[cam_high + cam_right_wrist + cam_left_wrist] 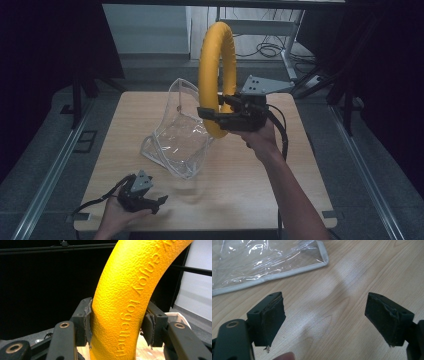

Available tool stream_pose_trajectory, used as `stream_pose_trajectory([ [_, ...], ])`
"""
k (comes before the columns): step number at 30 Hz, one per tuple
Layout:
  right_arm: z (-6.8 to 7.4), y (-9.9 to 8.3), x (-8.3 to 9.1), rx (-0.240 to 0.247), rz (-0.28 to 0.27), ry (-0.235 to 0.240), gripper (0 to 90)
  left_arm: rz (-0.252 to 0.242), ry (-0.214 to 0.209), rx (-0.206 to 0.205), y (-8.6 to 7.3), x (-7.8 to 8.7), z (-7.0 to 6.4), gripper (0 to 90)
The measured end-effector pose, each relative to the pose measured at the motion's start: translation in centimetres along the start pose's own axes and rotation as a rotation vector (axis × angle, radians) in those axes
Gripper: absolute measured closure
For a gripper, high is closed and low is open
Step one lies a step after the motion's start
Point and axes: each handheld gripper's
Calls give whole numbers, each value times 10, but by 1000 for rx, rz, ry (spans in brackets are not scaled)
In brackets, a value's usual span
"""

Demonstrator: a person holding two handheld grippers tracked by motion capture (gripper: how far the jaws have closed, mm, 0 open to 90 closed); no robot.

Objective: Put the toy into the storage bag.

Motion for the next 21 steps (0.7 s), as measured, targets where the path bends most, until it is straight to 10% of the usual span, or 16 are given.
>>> stream_pose_trajectory([
  [21, 13, 8, -31, 18, -7, 69, 483, -7, 4, 2, 0, 2, 1, 161],
])
Point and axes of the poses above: each handheld gripper's, and its own axes: x roughly backward along the jaws, y roughly out of its top, z roughly to its left, and after that the axes turned 8 degrees about -z, right-handed
